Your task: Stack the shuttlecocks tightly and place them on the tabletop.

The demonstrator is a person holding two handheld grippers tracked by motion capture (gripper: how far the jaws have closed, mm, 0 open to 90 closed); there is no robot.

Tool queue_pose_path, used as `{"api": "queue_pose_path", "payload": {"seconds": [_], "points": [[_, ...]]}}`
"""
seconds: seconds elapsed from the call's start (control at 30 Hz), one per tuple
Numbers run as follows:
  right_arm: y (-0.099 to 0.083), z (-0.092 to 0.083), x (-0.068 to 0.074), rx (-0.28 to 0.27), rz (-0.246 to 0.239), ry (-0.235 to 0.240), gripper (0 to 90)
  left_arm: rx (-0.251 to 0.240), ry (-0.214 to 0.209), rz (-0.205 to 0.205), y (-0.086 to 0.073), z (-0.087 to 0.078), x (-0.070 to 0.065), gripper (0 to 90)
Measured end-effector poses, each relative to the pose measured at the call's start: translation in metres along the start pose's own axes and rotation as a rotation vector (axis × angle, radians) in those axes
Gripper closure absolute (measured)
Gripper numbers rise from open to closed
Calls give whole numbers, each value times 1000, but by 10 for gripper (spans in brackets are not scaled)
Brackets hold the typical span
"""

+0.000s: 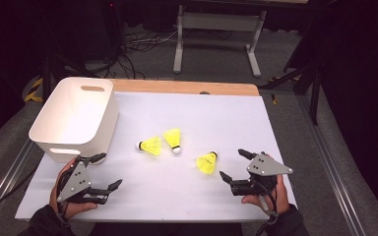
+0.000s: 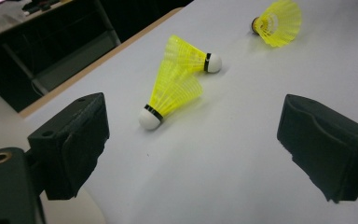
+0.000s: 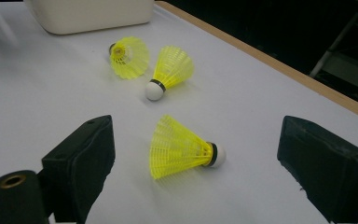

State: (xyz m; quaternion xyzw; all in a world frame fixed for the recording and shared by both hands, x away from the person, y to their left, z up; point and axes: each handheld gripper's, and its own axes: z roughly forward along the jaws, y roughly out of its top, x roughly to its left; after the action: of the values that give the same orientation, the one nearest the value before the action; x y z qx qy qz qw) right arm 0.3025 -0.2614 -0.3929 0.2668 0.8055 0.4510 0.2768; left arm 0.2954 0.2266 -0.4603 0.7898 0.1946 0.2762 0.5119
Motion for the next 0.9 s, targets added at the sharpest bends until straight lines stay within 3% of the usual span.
{"api": "queue_pose_path", "payload": {"seconds": [0.13, 0.23, 0.43, 0.47, 0.7, 0.9], "points": [[12, 8, -2, 10, -9, 18, 128, -4, -7, -54, -11, -7, 1, 75], [27, 21, -4, 41, -31, 29, 130, -7, -11, -73, -17, -11, 0, 72], [51, 39, -9, 50, -50, 55, 150, -21, -13, -103, -20, -16, 2, 70], [64, 51, -11, 70, -68, 76, 160, -24, -8, -102, -21, -17, 2, 71], [92, 87, -18, 135, -113, 135, 216, -12, -11, -98, -24, -15, 5, 71], [117, 140, -20, 240, -142, 187, 264, -13, -13, -94, -24, -16, 5, 73]]}}
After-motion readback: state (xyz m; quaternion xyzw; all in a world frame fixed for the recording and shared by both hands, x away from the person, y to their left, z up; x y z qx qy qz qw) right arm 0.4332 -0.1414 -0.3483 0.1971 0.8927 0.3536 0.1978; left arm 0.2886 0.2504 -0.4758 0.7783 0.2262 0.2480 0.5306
